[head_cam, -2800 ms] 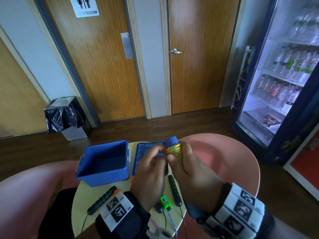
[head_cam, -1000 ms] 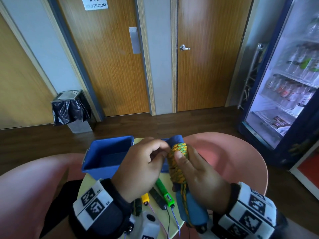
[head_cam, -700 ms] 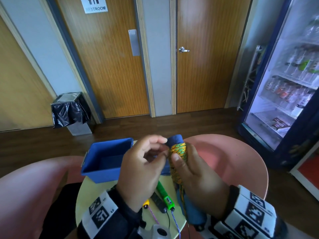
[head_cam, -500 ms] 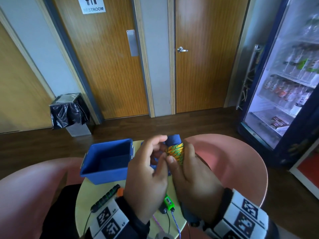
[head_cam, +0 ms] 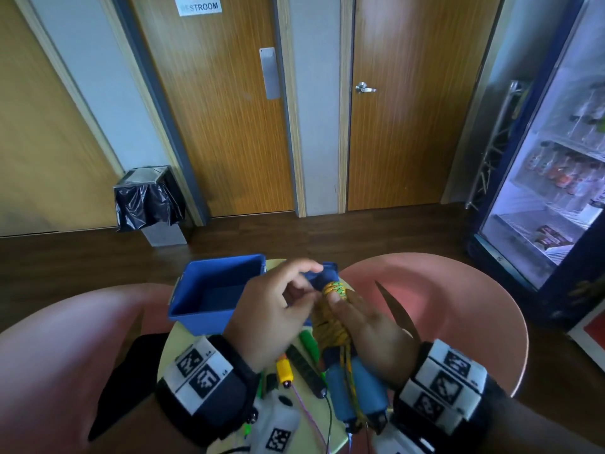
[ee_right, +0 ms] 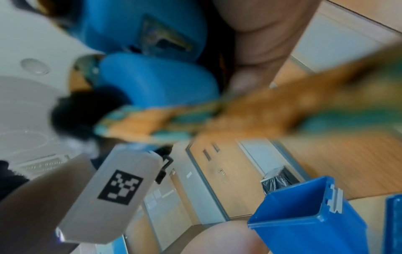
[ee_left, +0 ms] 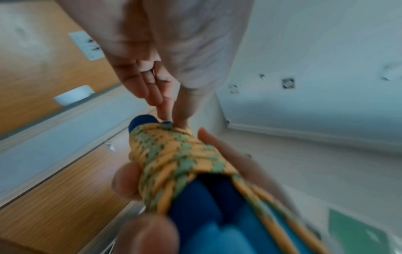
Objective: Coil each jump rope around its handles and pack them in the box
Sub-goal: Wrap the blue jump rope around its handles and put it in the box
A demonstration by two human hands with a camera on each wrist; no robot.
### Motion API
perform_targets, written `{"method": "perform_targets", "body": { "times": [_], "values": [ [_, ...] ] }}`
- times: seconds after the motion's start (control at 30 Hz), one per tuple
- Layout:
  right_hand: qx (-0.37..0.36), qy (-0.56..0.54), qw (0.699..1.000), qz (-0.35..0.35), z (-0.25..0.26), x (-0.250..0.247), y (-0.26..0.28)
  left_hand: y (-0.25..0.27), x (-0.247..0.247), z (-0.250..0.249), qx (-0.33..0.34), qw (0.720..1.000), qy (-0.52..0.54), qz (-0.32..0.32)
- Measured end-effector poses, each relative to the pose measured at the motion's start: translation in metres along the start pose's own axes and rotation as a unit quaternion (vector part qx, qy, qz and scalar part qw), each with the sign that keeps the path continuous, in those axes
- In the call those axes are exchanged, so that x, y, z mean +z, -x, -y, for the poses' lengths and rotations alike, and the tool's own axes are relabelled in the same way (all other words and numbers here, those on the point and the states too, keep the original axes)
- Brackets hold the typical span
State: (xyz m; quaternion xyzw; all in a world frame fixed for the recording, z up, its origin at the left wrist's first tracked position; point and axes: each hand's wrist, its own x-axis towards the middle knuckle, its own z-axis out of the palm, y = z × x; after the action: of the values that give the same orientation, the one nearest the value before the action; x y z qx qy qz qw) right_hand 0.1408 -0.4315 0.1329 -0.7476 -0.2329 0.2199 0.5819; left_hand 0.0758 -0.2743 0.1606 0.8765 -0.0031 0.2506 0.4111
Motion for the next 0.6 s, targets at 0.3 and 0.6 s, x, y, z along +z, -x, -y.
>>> {"method": "perform_targets", "body": {
  "times": [0.3, 0.6],
  "values": [
    [0.129, -0.258, 0.933, 0.216, 0.006, 0.05, -0.04, -0.007, -0.05, 0.08, -0.205, 0.944, 0.205, 0.157],
    [0.129, -0.07, 0.974, 0.171, 0.01, 0.127, -0.1, -0.034, -0.128, 0.162, -0.289, 0.939, 0.175, 0.07]
  ]
}}
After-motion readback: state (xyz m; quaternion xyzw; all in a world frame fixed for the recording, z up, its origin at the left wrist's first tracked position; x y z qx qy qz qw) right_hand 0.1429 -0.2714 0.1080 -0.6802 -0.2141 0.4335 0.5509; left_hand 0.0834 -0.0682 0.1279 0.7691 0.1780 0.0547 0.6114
